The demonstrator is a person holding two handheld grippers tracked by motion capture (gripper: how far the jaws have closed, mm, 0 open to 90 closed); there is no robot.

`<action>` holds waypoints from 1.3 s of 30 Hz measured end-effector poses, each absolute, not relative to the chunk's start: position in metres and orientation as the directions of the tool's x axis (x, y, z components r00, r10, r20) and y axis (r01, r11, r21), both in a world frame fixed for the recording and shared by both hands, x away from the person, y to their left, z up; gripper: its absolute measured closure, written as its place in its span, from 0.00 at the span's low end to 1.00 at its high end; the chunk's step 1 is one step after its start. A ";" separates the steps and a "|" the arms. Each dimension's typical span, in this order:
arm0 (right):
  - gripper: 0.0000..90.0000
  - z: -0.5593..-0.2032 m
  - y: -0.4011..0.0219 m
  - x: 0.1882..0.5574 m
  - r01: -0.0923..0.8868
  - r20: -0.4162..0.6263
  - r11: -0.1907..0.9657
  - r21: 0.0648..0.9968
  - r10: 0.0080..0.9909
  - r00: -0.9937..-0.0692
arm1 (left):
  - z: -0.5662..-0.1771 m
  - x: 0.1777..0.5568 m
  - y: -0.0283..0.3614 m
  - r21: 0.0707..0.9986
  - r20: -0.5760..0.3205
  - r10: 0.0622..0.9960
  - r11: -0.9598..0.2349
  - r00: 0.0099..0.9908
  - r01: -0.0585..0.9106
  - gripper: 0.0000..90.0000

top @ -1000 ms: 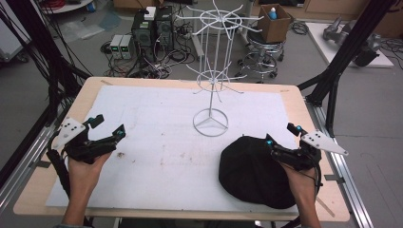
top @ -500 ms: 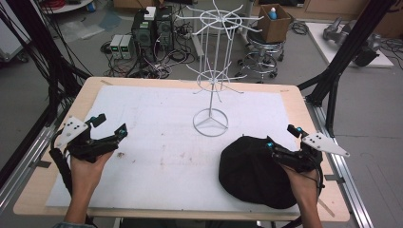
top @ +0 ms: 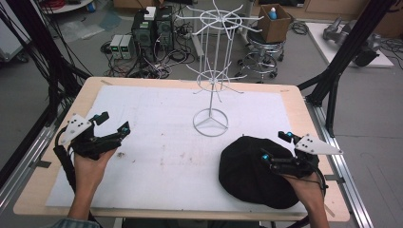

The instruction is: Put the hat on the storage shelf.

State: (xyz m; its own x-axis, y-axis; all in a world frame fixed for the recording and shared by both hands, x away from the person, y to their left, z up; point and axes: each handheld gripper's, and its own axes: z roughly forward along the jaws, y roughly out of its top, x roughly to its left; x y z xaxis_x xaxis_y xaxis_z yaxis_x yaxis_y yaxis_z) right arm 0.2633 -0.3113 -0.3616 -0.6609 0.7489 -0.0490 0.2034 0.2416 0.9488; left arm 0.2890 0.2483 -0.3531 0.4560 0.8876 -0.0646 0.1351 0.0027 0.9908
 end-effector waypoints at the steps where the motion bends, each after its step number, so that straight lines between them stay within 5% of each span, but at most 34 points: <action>1: 0.13 -0.362 -0.311 0.263 0.203 -0.053 0.253 0.946 0.739 -0.672 | -0.353 0.289 0.248 0.991 -0.066 0.888 0.004 0.456 0.137 0.19; 15: 0.13 -0.367 -0.296 0.263 0.198 -0.065 0.364 0.910 0.597 -0.799 | -0.354 0.290 0.248 0.990 -0.071 0.887 0.006 0.456 0.141 0.19; 26: 0.14 -0.375 -0.286 0.266 0.224 -0.095 0.433 0.873 0.602 -0.793 | -0.356 0.290 0.249 0.989 -0.072 0.887 0.005 0.456 0.146 0.19; 39: 0.29 -0.377 -0.283 0.270 0.267 -0.110 0.473 0.839 0.629 -0.770 | -0.355 0.289 0.251 0.990 -0.073 0.888 0.008 0.453 0.144 0.19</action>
